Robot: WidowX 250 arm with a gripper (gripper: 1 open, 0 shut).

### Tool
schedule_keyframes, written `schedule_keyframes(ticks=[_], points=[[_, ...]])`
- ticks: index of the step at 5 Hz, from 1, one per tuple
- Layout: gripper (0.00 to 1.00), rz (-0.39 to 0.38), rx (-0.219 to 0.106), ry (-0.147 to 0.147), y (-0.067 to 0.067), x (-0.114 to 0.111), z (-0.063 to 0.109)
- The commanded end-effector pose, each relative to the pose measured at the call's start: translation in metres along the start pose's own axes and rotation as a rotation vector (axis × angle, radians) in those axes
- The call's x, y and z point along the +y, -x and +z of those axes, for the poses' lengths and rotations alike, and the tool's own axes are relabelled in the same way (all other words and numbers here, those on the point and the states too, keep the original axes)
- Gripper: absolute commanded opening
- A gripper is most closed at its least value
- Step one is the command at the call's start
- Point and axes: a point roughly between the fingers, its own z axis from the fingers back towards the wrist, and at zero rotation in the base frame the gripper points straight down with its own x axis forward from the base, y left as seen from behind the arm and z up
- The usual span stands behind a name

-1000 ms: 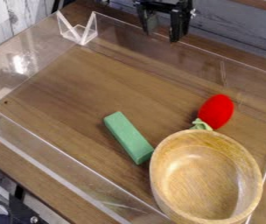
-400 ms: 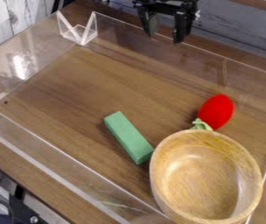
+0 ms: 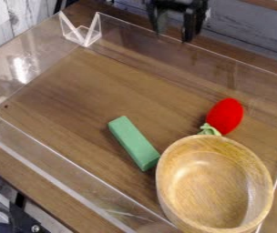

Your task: Move the red object to the right side of the table

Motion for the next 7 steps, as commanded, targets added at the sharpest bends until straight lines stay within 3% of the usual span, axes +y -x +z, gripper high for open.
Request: schedule_keyframes(ticks=[1, 2, 3, 4, 6, 7], points=[[1.00, 0.019, -0.061, -0.040, -0.008, 0.015, 0.023], [1.00, 0.052, -0.027, -0.050, -0.006, 0.025, 0.016], [0.00, 0.087, -0.022, -0.051, -0.004, 0.019, 0.003], [1.00, 0.130, -0.030, -0.054, -0.001, 0.013, -0.003], [1.00, 0.150, -0.061, -0.056, -0.004, 0.010, 0.005], [1.00, 0.114, -0.052, -0.043, -0.001, 0.020, -0.002]])
